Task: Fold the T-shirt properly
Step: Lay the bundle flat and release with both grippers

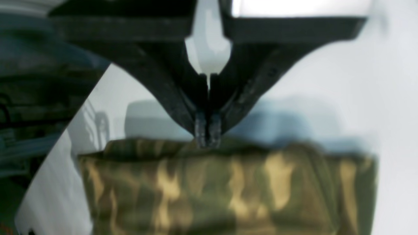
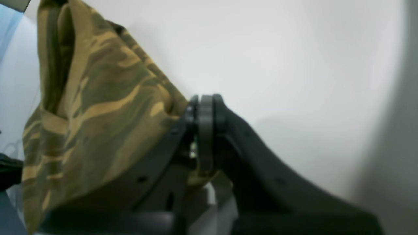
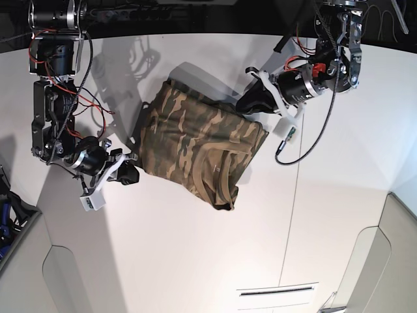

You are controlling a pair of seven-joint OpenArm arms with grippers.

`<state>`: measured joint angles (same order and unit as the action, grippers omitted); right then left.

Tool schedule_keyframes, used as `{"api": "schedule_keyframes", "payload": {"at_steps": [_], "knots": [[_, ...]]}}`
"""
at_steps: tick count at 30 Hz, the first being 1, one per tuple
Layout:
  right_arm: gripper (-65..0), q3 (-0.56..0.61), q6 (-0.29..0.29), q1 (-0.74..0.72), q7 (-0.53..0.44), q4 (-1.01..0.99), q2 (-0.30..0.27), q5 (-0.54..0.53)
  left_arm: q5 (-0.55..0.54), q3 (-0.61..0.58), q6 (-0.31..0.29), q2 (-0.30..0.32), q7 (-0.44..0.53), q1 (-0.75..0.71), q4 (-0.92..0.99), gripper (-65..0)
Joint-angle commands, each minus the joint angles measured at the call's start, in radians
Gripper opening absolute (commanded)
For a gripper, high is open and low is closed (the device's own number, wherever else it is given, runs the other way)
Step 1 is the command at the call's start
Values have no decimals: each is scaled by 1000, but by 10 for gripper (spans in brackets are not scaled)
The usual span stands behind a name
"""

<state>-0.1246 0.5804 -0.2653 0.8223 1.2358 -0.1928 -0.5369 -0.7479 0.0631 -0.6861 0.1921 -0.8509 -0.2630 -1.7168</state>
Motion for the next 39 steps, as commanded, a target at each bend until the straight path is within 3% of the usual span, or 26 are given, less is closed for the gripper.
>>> {"api": "schedule_keyframes", "payload": {"at_steps": [1, 7, 12, 18, 26, 35, 39], "knots": [[-650, 3, 11, -21, -23, 13, 0, -8, -1, 3, -12, -8, 25, 9, -6, -650], [-650, 56, 11, -20, -22, 11, 45, 26, 46, 3, -12, -42, 25, 81, 104, -650], [-650, 121, 10, -8, -14, -2, 42, 61, 134, 3, -12, -41, 25, 185, 211, -650], [-650, 126, 11, 48, 31, 3, 41, -23, 194, 3, 1, 7, 77, 297, 355, -650], [-650, 125, 22, 164, 71, 73, 50, -145, 195, 3, 6, 27, 77, 402, 403, -650], [-650, 125, 21, 297, 92, 238, 91, -154, 188, 3, 10, 28, 68, 419, 400, -650], [-650, 113, 18, 307, 104, 298, 90, -136, 128, 3, 10, 53, 35, 418, 370, -650]]}}
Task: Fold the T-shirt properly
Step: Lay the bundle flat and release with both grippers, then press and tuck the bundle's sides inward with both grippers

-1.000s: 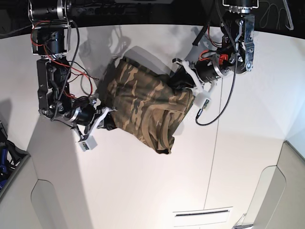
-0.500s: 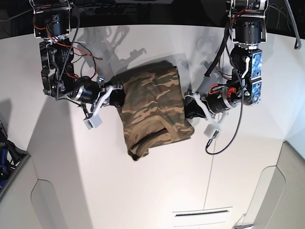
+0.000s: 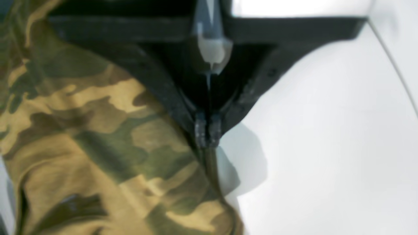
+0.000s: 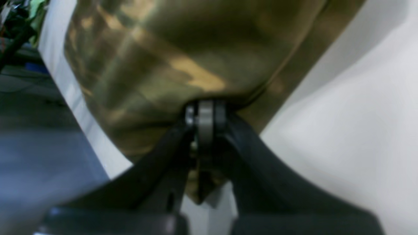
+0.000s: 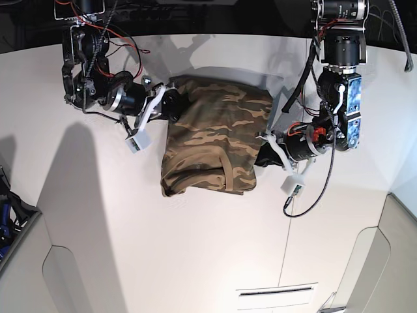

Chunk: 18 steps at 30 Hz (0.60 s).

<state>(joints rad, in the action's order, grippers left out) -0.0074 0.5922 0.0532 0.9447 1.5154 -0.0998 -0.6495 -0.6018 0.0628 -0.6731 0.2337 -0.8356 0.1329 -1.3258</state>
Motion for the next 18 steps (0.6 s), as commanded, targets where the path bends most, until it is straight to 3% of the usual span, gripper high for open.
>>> {"api": "schedule_keyframes", "payload": {"at_steps": [1, 9, 18], "knots": [[-650, -13, 6, -11, -14, 35, -3, -23, -38, 3, -3, 23, 0, 22, -36, -650], [-650, -90, 6, -32, -21, 153, -3, -24, -151, 3, 27, 132, -49, 10, -168, -650], [-650, -80, 6, -154, -86, 92, 3, 20, -214, 3, -5, 117, -51, -65, -299, -650]]}}
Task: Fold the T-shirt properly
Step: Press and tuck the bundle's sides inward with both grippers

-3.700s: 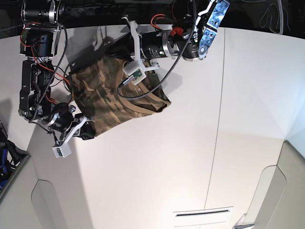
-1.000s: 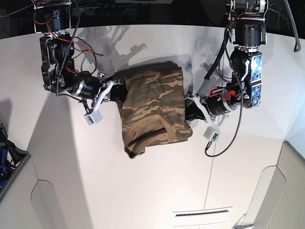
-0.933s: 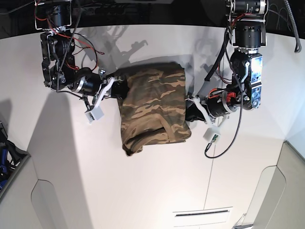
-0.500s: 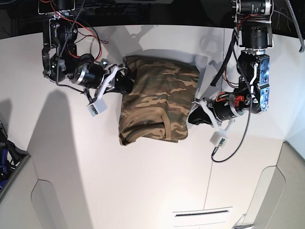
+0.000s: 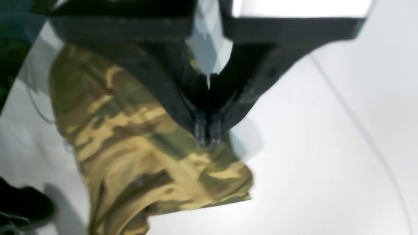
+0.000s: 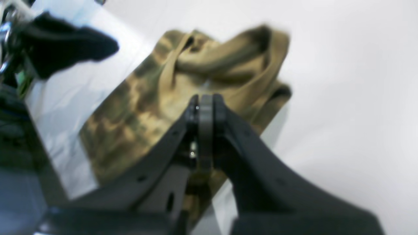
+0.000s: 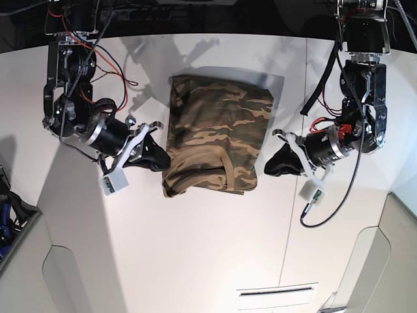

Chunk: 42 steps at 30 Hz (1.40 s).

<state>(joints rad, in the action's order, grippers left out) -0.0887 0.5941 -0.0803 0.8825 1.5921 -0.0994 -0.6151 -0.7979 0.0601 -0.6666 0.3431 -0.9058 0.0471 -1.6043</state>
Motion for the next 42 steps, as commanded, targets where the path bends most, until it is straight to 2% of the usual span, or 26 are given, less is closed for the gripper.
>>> {"api": "schedule_keyframes", "payload": {"at_steps": [1, 13, 20, 23, 27, 32, 36, 39, 42], "knots": [[-650, 8, 5, -43, -24, -13, 4, -9, -22, 6, -12, 3, 19, 20, -20, -650], [-650, 203, 7, -295, -139, -411, 6, 68, -7, 5, -32, -112, 20, -23, 18, -650], [-650, 240, 4, -351, -230, -616, 16, 211, 123, 5, -32, -117, 91, -21, 149, -650], [-650, 240, 4, -351, -266, -650, 13, 271, 130, 5, -32, -107, 102, -16, 201, -650], [-650, 240, 4, -355, -265, -650, 11, 264, 113, 5, -32, -108, 101, -16, 209, -650], [-650, 238, 4, -364, -215, -597, 11, 235, 58, 6, -32, -107, 90, -14, 175, -650], [-650, 228, 4, -359, -136, -483, 11, 205, 30, 23, -32, -107, 24, -17, 87, -650], [-650, 211, 4, -353, -59, -390, 8, 187, 0, 68, -32, -107, -14, -35, 9, -650], [-650, 208, 4, -325, 6, -302, -22, 119, -27, 129, -32, -98, -20, -78, -67, -650]]}}
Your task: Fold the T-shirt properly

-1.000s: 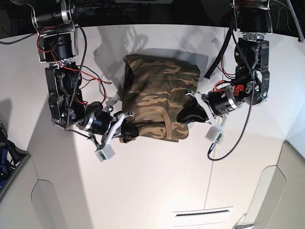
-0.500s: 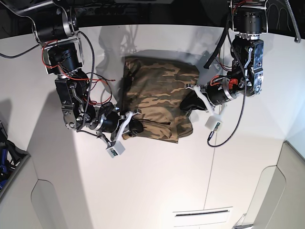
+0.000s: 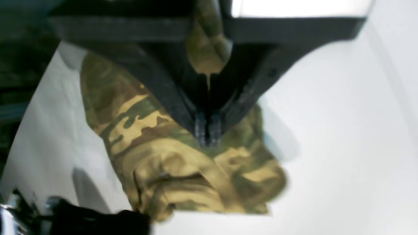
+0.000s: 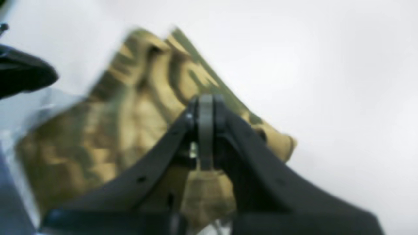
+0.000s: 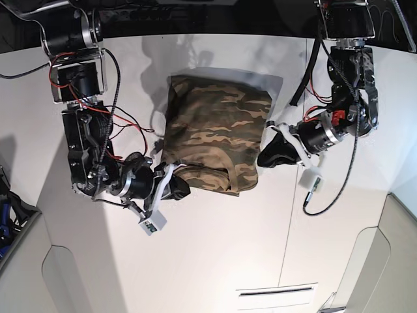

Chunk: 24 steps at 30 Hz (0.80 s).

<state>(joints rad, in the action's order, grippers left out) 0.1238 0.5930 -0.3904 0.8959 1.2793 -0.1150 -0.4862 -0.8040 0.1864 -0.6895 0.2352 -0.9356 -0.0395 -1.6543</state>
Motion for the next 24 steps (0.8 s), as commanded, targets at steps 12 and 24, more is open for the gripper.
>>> {"api": "schedule_keyframes", "payload": {"at_steps": [12, 24], "knots": [[-650, -13, 5, 344, 33, 383, -270, -151, -99, 238, -9, 106, -31, -336, -211, -650], [-650, -58, -6, 766, 59, 594, -493, -153, -157, 377, -9, 106, -83, -705, -277, -650]]}}
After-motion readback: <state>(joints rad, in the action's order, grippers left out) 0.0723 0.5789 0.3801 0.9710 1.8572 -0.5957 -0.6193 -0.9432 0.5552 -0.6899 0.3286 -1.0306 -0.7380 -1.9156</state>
